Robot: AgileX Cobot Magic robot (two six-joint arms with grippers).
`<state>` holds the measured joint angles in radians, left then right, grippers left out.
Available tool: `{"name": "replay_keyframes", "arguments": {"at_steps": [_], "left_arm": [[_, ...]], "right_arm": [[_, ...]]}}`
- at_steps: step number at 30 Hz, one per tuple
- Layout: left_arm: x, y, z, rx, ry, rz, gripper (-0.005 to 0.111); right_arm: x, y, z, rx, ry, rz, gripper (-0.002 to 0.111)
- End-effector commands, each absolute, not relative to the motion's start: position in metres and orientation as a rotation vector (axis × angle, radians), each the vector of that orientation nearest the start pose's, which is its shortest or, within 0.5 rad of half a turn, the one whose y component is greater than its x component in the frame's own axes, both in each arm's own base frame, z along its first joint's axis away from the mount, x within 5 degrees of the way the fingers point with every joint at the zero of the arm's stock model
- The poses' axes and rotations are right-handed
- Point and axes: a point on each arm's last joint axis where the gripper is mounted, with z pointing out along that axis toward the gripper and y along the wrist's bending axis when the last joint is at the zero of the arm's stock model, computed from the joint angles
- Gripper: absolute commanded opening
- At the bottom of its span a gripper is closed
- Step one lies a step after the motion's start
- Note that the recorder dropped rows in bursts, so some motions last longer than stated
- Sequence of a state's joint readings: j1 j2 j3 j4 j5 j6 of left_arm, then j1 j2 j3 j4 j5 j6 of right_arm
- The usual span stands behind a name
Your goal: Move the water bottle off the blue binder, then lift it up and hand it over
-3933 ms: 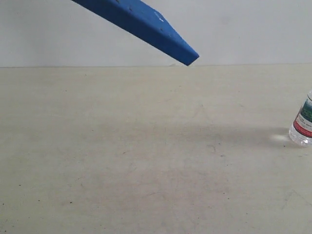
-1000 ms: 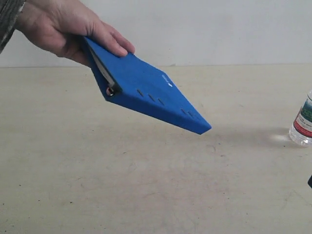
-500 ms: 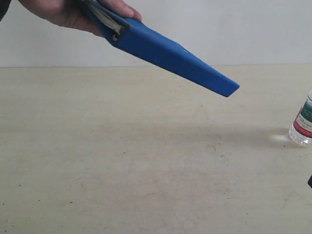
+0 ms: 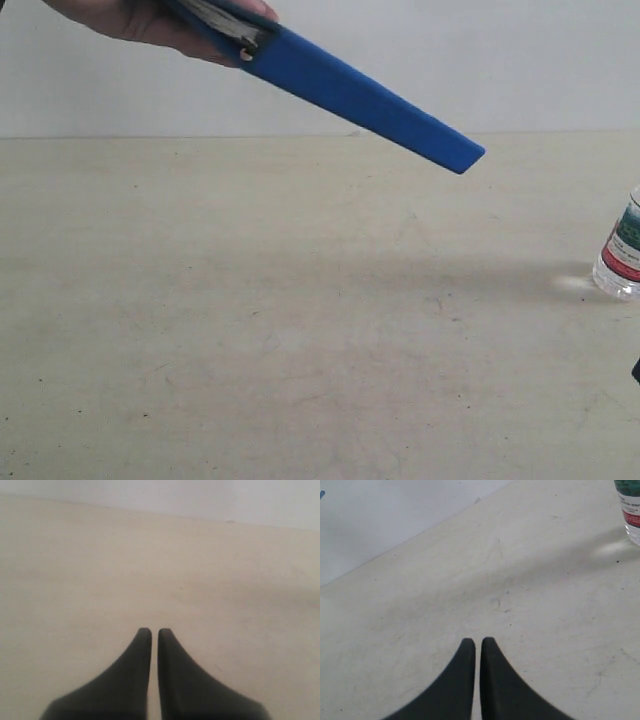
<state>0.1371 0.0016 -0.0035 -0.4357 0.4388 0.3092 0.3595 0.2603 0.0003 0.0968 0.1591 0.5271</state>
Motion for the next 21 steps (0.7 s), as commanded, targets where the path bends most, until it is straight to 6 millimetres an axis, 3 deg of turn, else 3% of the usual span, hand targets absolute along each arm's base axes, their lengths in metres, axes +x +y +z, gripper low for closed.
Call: {"name": "replay_keyframes", "arguments": {"at_steps": [1, 11, 21], "left_arm": [[0.0548, 0.0012, 0.1871, -0.027, 1.772, 0.078, 0.005], [0.0527, 0.0025, 0.1794, 0.047, 1.861, 0.143, 0.005], [0.0529, -0.001, 0.1798, 0.102, 1.853, 0.093, 0.005]], "right_arm": [[0.0691, 0.0272, 0.1826, 0.241, 1.935, 0.67, 0.0], [0.0691, 0.0272, 0.1826, 0.241, 1.935, 0.67, 0.0], [0.0691, 0.0272, 0.1826, 0.241, 1.935, 0.67, 0.0]]}}
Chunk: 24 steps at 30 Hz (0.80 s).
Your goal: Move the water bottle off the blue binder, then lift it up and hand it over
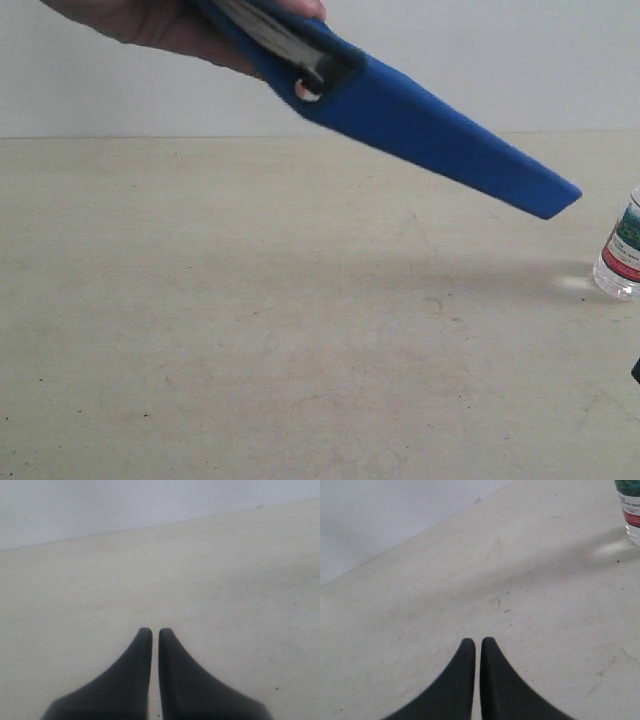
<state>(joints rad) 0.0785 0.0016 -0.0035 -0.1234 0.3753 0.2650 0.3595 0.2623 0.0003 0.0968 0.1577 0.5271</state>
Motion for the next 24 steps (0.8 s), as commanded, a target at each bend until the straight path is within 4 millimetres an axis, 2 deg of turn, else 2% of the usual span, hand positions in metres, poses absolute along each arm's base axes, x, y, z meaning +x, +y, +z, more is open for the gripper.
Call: {"name": "replay_keyframes", "arguments": {"at_steps": [1, 11, 13, 16, 18, 19, 21, 23, 24], "left_arm": [[0.053, -0.001, 0.18, 0.101, 1.851, 0.095, 0.005], [0.053, -0.001, 0.18, 0.104, 1.846, 0.098, 0.005], [0.053, -0.001, 0.181, 0.104, 1.844, 0.098, 0.005], [0.053, -0.001, 0.181, 0.104, 1.844, 0.098, 0.005], [0.053, -0.001, 0.181, 0.104, 1.844, 0.098, 0.005], [0.053, -0.001, 0.181, 0.104, 1.844, 0.098, 0.005], [0.053, -0.001, 0.181, 0.103, 1.841, 0.099, 0.005], [0.053, -0.001, 0.181, 0.103, 1.838, 0.099, 0.005], [0.053, -0.001, 0.181, 0.103, 1.841, 0.099, 0.005]], "right_arm": [[0.069, 0.027, 0.183, 0.241, 1.935, 0.67, 0.0], [0.069, 0.027, 0.183, 0.241, 1.935, 0.67, 0.0], [0.067, 0.023, 0.187, 0.269, 1.871, 0.658, 0.0], [0.06, 0.012, 0.206, 0.32, 1.583, 0.601, 0.0], [0.055, 0.006, 0.22, 0.249, 1.399, 0.469, 0.0], [0.053, 0.003, 0.231, 0.178, 1.279, 0.345, 0.0], [0.049, 0.0, 0.242, 0.094, 1.157, 0.154, 0.0], [0.049, -0.002, 0.241, 0.009, 1.165, -0.027, 0.0], [0.051, -0.002, 0.237, -0.005, 1.212, -0.053, 0.0]]}}
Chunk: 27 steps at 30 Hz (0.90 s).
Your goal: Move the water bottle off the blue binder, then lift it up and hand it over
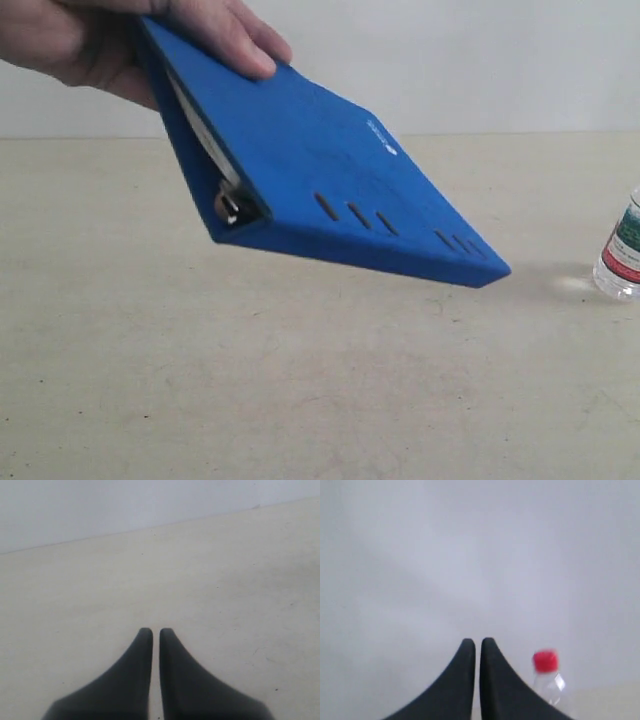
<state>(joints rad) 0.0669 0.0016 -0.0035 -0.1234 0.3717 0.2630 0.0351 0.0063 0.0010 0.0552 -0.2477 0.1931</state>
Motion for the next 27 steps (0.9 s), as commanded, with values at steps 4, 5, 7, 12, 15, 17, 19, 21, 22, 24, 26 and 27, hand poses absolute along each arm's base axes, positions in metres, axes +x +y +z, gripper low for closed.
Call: {"name": "replay_keyframes", "arguments": {"at_steps": [4, 5, 7, 12, 15, 17, 19, 21, 22, 24, 26, 27], "left_arm": [[0.053, -0.001, 0.181, 0.103, 1.841, 0.099, 0.005], [0.053, -0.001, 0.181, 0.103, 1.841, 0.099, 0.005], [0.053, -0.001, 0.181, 0.103, 1.839, 0.099, 0.005], [0.053, -0.001, 0.181, 0.103, 1.839, 0.099, 0.005], [0.053, -0.001, 0.181, 0.103, 1.837, 0.1, 0.005], [0.053, -0.001, 0.181, 0.103, 1.837, 0.1, 0.005], [0.053, -0.001, 0.181, 0.103, 1.837, 0.1, 0.005], [0.053, -0.001, 0.181, 0.103, 1.837, 0.1, 0.005], [0.053, -0.001, 0.181, 0.103, 1.837, 0.1, 0.005], [0.053, -0.001, 0.181, 0.103, 1.837, 0.1, 0.005], [0.053, -0.001, 0.181, 0.103, 1.837, 0.1, 0.005], [0.053, -0.001, 0.181, 0.103, 1.837, 0.1, 0.005]], "right_arm": [[0.056, 0.0, 0.198, 0.026, 1.653, 0.012, 0.0], [0.055, 0.001, 0.188, 0.031, 1.757, 0.027, 0.0], [0.053, 0.002, 0.18, 0.042, 1.856, 0.044, 0.0], [0.053, 0.001, 0.18, 0.027, 1.854, 0.023, 0.0], [0.053, 0.001, 0.18, 0.028, 1.854, 0.023, 0.0], [0.053, 0.001, 0.18, 0.028, 1.854, 0.023, 0.0], [0.053, 0.001, 0.18, 0.029, 1.854, 0.024, 0.0], [0.053, 0.001, 0.18, 0.031, 1.853, 0.028, 0.0], [0.053, 0.001, 0.18, 0.031, 1.853, 0.028, 0.0], [0.053, 0.001, 0.18, 0.031, 1.853, 0.028, 0.0], [0.053, 0.001, 0.18, 0.031, 1.853, 0.028, 0.0], [0.053, 0.001, 0.18, 0.031, 1.853, 0.028, 0.0]]}}
